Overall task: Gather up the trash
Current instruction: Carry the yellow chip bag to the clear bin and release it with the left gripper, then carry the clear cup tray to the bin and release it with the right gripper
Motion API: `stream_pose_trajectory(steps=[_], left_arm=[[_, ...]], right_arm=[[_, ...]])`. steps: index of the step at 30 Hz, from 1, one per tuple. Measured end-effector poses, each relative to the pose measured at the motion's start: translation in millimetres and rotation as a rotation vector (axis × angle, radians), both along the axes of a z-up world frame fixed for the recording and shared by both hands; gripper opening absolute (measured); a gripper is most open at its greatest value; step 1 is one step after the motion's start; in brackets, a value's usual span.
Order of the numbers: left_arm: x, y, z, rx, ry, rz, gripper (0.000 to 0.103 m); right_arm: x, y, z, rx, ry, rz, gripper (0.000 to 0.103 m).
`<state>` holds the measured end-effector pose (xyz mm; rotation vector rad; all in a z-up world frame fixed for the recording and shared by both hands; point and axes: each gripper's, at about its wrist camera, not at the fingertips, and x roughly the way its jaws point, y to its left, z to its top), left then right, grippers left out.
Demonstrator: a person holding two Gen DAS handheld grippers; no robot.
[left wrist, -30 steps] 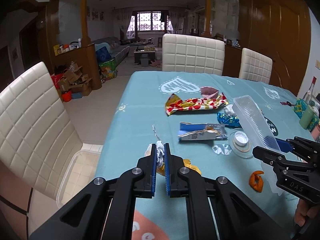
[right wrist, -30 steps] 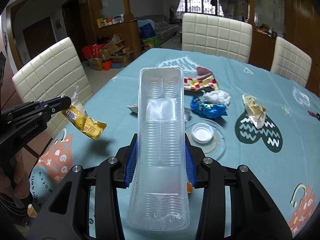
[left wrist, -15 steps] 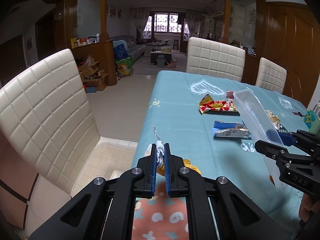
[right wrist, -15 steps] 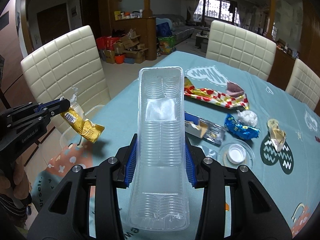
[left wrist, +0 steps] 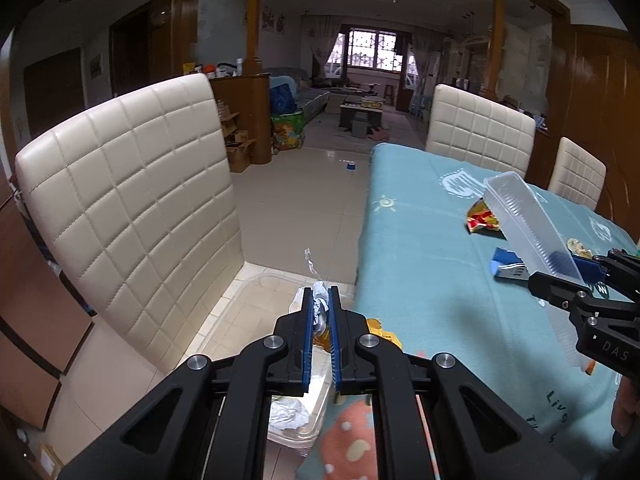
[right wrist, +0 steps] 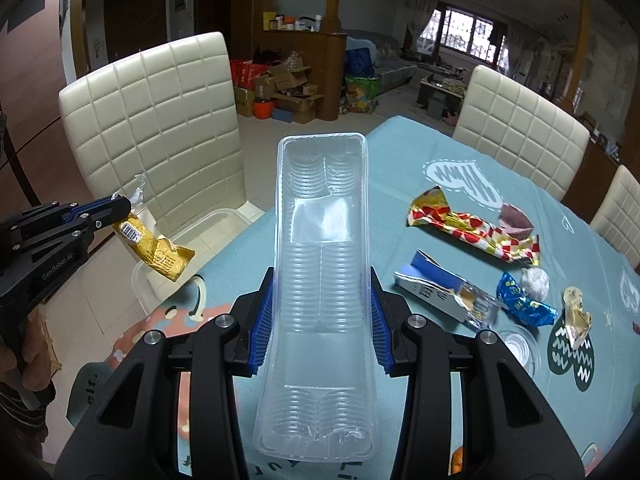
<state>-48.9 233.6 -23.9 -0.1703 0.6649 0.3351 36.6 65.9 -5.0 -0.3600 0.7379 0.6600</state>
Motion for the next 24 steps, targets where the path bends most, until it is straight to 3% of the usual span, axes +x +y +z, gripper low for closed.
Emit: stream_pose_trajectory(steps=[5, 8, 9, 10, 12, 16, 24], left_arm=[[1.0, 18.9, -9.7, -0.006, 0.02, 0.03, 0.008], [6.5, 26.9, -16.2, -0.016, 0.03, 0.042, 0.014], [8.2, 29.6, -18.7, -0.014, 0.039, 0.051, 0.028], [9.7, 30.7, -20.6, 0.002, 0.049, 0.07, 0.061], [7.2, 29.0, -20.8, 0.048, 0.026, 0.104, 0.088], [4.2, 26.4, -21.8, 0.082, 0.019, 0.081, 0.088], [-10.7, 38.8, -27.6, 0.044, 0.03, 0.096, 0.088]], right_arm=[[0.4, 17.8, -5.2, -0.011, 0.004, 0.022, 0.044], [2.0, 25.2, -9.0, -0.018, 0.011, 0.03, 0.044], [2.6, 26.8, -10.1, -0.02, 0.012, 0.032, 0.045], [3.2, 28.9, -11.5, -0.023, 0.015, 0.033, 0.045], [4.4, 32.0, -13.8, -0.03, 0.017, 0.035, 0.045], [6.8, 37.1, -17.7, -0.034, 0.031, 0.04, 0.045], [-2.1, 62.0, -22.5, -0.049, 0.034, 0.098, 0.046]])
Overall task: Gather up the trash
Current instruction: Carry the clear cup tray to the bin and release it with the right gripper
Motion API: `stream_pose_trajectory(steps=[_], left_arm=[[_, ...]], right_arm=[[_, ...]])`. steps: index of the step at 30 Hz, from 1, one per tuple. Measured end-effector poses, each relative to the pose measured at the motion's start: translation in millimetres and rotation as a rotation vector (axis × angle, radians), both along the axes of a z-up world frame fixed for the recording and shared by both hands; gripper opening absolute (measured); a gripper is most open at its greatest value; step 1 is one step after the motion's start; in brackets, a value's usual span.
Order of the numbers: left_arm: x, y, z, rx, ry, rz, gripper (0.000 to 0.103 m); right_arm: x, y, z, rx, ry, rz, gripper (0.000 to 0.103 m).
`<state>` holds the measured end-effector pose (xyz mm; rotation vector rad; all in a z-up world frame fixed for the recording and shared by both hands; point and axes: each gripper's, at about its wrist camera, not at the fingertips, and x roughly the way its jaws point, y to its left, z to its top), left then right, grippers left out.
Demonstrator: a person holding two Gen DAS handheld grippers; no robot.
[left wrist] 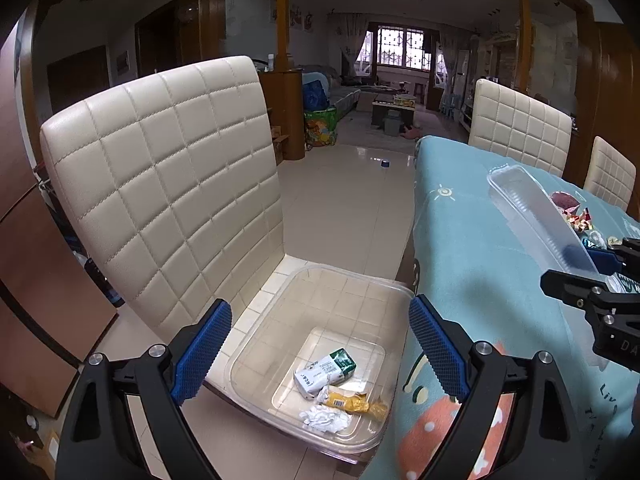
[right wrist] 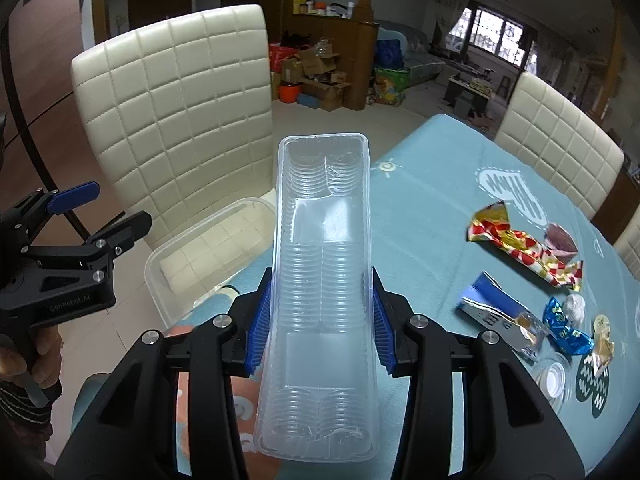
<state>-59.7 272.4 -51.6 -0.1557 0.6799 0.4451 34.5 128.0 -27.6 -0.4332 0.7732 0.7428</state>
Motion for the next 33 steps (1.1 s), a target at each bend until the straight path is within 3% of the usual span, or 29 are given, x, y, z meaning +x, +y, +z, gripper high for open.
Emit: stream_pose_trajectory(steps=[14, 16, 18, 33], left_arm=[[-25.0, 28.2, -5.3, -0.04, -0.009, 0.068, 0.088], [-26.9, 30.0, -5.1, -0.042, -0.013, 0.074, 0.088], [-28.3, 30.3, -5.3, -0.046, -0.016, 0.075, 0.088], [-10.2, 1.9, 7.0, -0.051, -0.014, -0.017, 0.088]], right_arm=[[-18.2, 48.1, 6.4, 0.013, -0.044, 0.105, 0.053], [-17.6, 50.7, 10.6, 0.027, -0.057, 0.106, 0.062], [-15.3, 48.9, 15.5, 0.049, -0.073, 0.086, 0.1], [1.0, -19.9, 24.2, 0.081, -0.053, -0.057, 0.1]])
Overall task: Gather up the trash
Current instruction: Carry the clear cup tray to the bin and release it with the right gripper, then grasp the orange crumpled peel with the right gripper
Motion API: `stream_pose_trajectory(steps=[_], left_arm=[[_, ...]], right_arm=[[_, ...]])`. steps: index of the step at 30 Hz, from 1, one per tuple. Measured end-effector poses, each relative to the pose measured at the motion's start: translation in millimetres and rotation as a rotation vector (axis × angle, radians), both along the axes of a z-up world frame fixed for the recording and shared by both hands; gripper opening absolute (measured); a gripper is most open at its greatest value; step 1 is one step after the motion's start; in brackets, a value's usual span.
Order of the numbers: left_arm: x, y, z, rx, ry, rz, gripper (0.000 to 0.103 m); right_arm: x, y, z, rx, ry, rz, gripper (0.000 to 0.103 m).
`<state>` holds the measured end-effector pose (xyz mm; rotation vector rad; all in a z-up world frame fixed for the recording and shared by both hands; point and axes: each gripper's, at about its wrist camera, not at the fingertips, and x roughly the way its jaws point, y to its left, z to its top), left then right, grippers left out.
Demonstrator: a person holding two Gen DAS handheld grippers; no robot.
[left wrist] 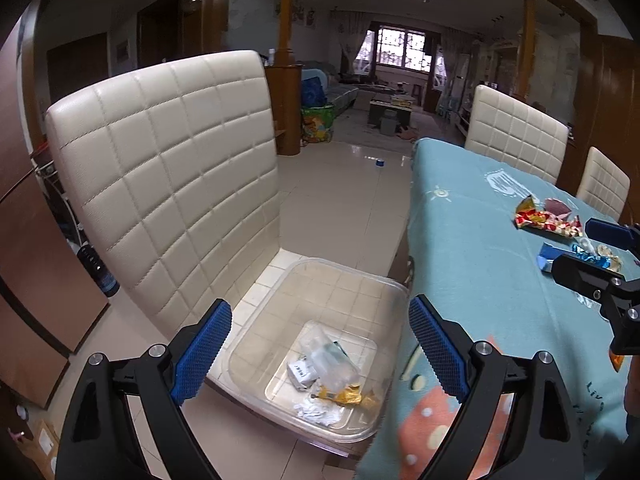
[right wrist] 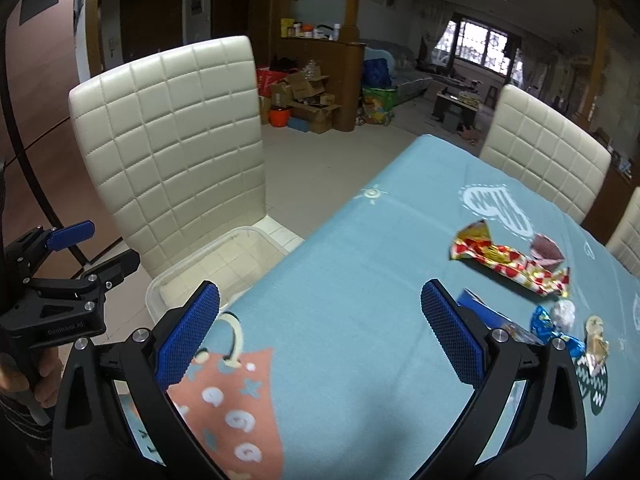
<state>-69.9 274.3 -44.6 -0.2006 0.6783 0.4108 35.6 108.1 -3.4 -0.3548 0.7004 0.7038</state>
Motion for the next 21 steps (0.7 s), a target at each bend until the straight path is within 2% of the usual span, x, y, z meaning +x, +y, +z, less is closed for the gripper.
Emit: stream_pose_trajectory(steps=[6, 10, 15, 19, 21], left_arm=[[22.6, -36.6, 5.2, -0.04, 0.008, -0.097, 0.088], [44.1, -76.9, 4.6, -0.039, 0.04, -0.189, 0.088], [63.2, -123.1, 11.3, -0.005, 0.055, -0.276, 0.088], [77.0, -154.2, 12.7, -0.015, 0.066, -0.329, 0.088], [85.1, -170.6, 10.2, -0.026, 0.081, -0.356, 0.088]], right_arm=[[5.5, -57.4, 8.2, 0.013, -0.016, -0.089, 0.1], [10.1, -99.7, 4.0, 0.01, -0.009, -0.16, 0.1], [14.6, -159.6, -17.2, 0.004, 0.051, -0.257, 0.1], [14.0, -199.8, -39.2, -0.01, 0.118, -0.311, 0.099], [12.6, -214.9, -48.5, -0.01, 0.147, -0.325, 0.096]])
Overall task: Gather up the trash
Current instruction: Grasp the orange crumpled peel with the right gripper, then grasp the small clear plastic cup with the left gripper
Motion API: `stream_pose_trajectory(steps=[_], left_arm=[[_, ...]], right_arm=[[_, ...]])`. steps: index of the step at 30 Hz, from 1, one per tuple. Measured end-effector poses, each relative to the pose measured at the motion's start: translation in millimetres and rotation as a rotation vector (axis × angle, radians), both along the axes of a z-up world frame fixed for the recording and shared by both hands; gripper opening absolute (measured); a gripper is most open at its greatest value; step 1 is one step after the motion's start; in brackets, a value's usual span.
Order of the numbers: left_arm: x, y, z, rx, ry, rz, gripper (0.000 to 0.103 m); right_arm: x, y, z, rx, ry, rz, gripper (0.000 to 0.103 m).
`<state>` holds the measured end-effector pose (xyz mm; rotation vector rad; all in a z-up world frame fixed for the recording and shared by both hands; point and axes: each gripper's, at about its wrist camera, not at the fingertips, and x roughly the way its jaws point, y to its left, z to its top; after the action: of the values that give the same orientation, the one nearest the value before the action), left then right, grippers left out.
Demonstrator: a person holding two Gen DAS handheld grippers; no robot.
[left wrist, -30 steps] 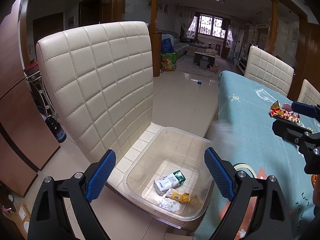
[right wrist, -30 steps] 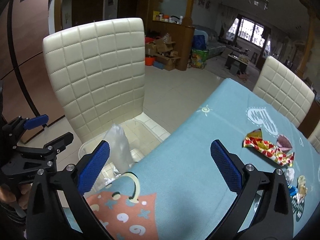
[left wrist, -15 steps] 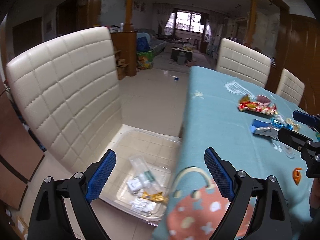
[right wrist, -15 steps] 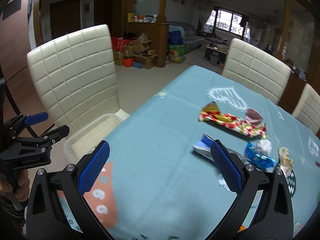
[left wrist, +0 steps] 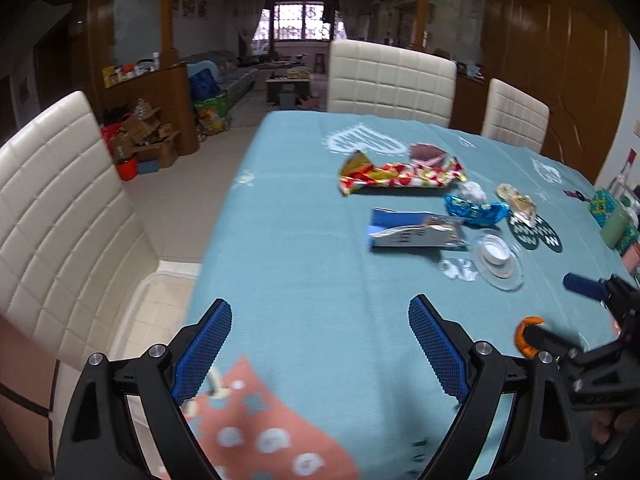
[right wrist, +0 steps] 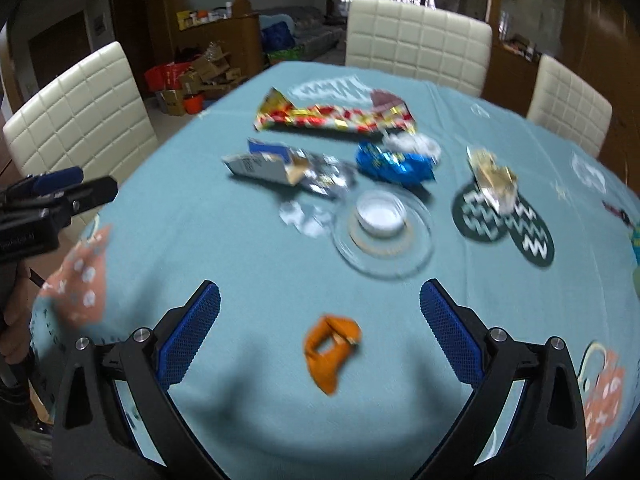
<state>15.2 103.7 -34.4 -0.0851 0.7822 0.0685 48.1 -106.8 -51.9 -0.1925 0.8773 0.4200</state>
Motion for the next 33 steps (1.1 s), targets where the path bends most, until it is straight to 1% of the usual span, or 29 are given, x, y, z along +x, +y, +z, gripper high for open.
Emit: stream_pose_trajectory(steps=[2, 5, 7, 9, 10, 11, 13, 14, 17, 23, 27, 29, 33], left_arm=[[7.1, -17.0, -3.2, -0.004, 0.016, -0.026, 0.088], [15.9, -41.9, -8.6, -0.004, 0.041, -0.065, 0.088], [19.4, -54.0, -10.9, 0.001, 0.054, -0.081, 0.088], [24.0, -63.9, -11.9, 0.005, 0.066, -0.094, 0.088], [26.5, -68.1, -11.9, 0.004, 0.071, -0.099, 0.088], [28.7, -72.3, -11.4, 0.003, 0.074, -0.104, 0.088], [33.3, -80.0, -10.5, 0.007, 0.075, -0.112, 0.088], [36.2, -84.3, -10.1, 0.009, 0.076, -0.116, 0.088], [46.5, -96.7, -8.1, -0.002, 0.078, -0.139, 0.088], [78.6, -131.9, -6.4, -0.011, 0.088, -0.206, 0.088], [97.8, -155.8, -10.1, 0.041, 0.072, -0.233, 0.088], [106.0, -168.8, -12.0, 0.063, 0.048, -0.27, 0.088], [117.3, -185.5, -15.6, 0.113, 0.022, -0.316, 0.087]], right_arm=[[-0.7, -8.7, -7.5, 0.004, 0.024, -0.006, 0.091], [0.2, -18.2, -20.4, 0.021, 0.075, -0.001, 0.09], [-0.1, -21.2, -26.3, 0.024, 0.087, 0.003, 0.088], [2.2, -22.4, -30.5, 0.019, 0.087, 0.012, 0.075], [4.1, -23.2, -32.0, 0.019, 0.089, 0.012, 0.07], [6.5, -24.8, -34.7, 0.022, 0.099, 0.012, 0.061], [8.0, -27.2, -35.6, 0.013, 0.087, 0.018, 0.039], [9.6, -27.7, -34.8, -0.008, 0.079, 0.022, 0.036], [20.2, -39.1, -27.3, -0.009, 0.05, -0.014, 0.033], [52.6, -80.0, -7.8, 0.018, 0.017, -0.118, 0.033], [69.0, -109.0, -0.3, 0.05, 0.008, -0.179, 0.033], [74.9, -123.0, 0.4, 0.083, 0.02, -0.204, 0.034], [82.5, -136.6, -2.8, 0.106, 0.036, -0.223, 0.034]])
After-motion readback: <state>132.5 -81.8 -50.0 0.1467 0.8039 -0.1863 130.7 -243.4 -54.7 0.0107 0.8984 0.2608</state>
